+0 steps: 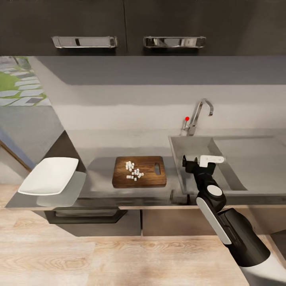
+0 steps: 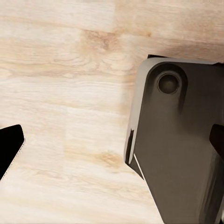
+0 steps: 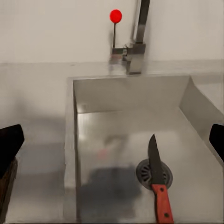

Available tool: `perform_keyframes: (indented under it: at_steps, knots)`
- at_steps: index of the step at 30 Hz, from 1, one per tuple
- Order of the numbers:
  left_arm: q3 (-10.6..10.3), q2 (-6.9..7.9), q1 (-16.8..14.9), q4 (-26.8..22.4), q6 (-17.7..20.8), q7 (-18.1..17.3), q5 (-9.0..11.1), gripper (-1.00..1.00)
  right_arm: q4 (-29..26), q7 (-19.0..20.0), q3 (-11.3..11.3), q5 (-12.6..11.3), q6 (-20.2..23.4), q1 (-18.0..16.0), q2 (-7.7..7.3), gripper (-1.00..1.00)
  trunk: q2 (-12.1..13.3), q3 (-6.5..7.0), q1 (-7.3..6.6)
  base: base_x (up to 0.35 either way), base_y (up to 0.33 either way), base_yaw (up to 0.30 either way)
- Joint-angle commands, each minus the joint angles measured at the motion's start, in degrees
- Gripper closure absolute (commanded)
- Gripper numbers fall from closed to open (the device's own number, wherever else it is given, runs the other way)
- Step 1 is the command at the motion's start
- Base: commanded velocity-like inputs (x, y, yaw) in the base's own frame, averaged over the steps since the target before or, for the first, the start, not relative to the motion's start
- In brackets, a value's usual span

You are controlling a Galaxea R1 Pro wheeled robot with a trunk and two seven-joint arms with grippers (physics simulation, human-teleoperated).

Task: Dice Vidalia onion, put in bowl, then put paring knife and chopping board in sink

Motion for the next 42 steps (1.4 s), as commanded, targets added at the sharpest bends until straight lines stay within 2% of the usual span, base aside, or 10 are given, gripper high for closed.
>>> perform_keyframes:
  at_steps: [1,5,7,15,19,21,33,42]
  knots:
    - [-0.21,0.05,0.03,-0.09,-0.1,0.29,0.27,-1.0,-0.08,-0.53,0.14,-0.49,0.38,-0.09,0.68,-1.0,-0.1,0.0,0.04,-0.005,0.232,0.0]
    - [-0.21,0.05,0.02,-0.1,-0.1,0.29,0.27,-1.0,-0.01,-0.52,0.12,-1.61,2.11,-0.09,1.59,-1.0,-0.1,0.12,0.04,-0.002,0.24,0.0]
    - [-0.21,0.05,0.03,-0.05,-0.1,0.29,0.26,-1.0,0.05,-0.47,0.12,-1.98,3.42,-0.09,1.71,-1.0,-0.1,0.13,0.04,0.0,0.146,0.0]
    - [-0.21,-0.3,0.04,0.14,-0.1,0.29,0.26,-1.0,0.49,-0.46,0.13,-2.34,3.78,-0.09,1.74,-1.0,-0.1,0.14,0.04,0.0,0.015,0.0]
    - [-0.21,-0.35,0.02,0.16,-0.1,0.29,0.28,-1.0,0.65,-0.45,0.2,-5.18,4.13,-0.09,1.74,-1.0,-0.1,0.13,0.04,0.0,0.062,0.0]
    - [-0.21,-0.35,0.02,0.17,-0.1,0.29,0.28,-1.0,0.69,-0.45,0.2,-5.8,5.23,-0.09,1.74,-1.0,-0.1,0.05,0.04,0.0,0.195,0.0]
    - [-0.21,-0.35,0.02,0.17,-0.1,0.29,0.29,-1.0,1.09,-0.36,0.21,-6.18,6.33,-0.09,1.74,-1.0,-0.1,-0.93,0.04,0.0,0.024,0.0]
    - [-0.21,-0.35,0.03,0.17,-0.1,0.29,0.25,-1.0,1.94,-0.31,0.21,-6.19,6.44,-0.09,1.77,-1.0,-0.1,-1.73,0.04,0.126,0.0,0.0]
